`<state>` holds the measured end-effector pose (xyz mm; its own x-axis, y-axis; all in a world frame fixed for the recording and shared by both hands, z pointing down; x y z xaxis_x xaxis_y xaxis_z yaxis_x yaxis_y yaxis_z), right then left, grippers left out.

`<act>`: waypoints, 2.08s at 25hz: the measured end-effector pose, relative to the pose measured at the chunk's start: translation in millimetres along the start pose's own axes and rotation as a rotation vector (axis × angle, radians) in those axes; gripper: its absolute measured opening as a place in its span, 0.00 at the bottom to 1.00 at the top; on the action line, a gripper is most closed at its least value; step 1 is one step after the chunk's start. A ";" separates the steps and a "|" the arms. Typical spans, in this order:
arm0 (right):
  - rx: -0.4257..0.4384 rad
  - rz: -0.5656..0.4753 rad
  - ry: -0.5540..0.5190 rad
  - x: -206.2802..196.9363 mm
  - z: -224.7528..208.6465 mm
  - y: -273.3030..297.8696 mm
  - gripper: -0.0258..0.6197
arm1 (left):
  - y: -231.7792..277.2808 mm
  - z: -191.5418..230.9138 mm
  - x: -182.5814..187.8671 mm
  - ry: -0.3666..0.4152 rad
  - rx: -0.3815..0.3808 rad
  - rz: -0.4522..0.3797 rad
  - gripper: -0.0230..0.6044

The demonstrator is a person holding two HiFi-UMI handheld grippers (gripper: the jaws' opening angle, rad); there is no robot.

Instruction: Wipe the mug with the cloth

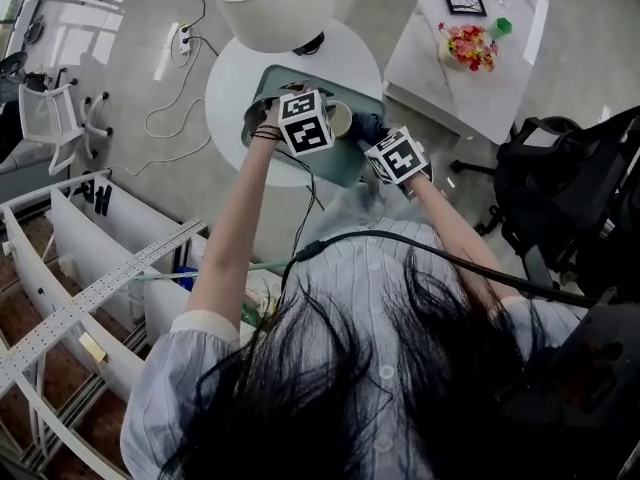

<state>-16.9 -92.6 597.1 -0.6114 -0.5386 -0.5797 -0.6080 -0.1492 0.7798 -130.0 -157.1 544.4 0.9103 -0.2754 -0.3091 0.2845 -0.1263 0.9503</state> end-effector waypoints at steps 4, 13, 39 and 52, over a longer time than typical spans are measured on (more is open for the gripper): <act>-0.007 -0.001 0.012 0.0 0.0 -0.2 0.18 | 19.8 -0.8 5.6 0.187 -0.036 0.106 0.15; -0.013 -0.006 0.022 -0.5 0.0 2.0 0.18 | 39.2 -2.7 11.1 0.240 -0.071 0.137 0.12; -0.009 0.021 -0.007 -2.6 -0.3 7.1 0.18 | 27.7 1.6 -20.4 -0.585 0.040 -0.029 0.11; 0.000 0.019 -0.026 -1.5 4.5 4.6 0.18 | 6.7 -4.7 -48.6 -1.284 0.181 -0.137 0.11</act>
<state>-21.0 -88.7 600.5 -0.6357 -0.5200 -0.5705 -0.5961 -0.1388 0.7908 -170.9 -140.1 565.9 -0.0869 -0.9461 -0.3121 0.2155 -0.3237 0.9213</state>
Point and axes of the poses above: the fingertips, and each gripper's own axes: y forward along the fingers, z to its left, x out of its top, the point moved 7 cm from there along -y, backward along the fingers, and after that the axes turned 10 degrees about -y, right-handed, at the moved point
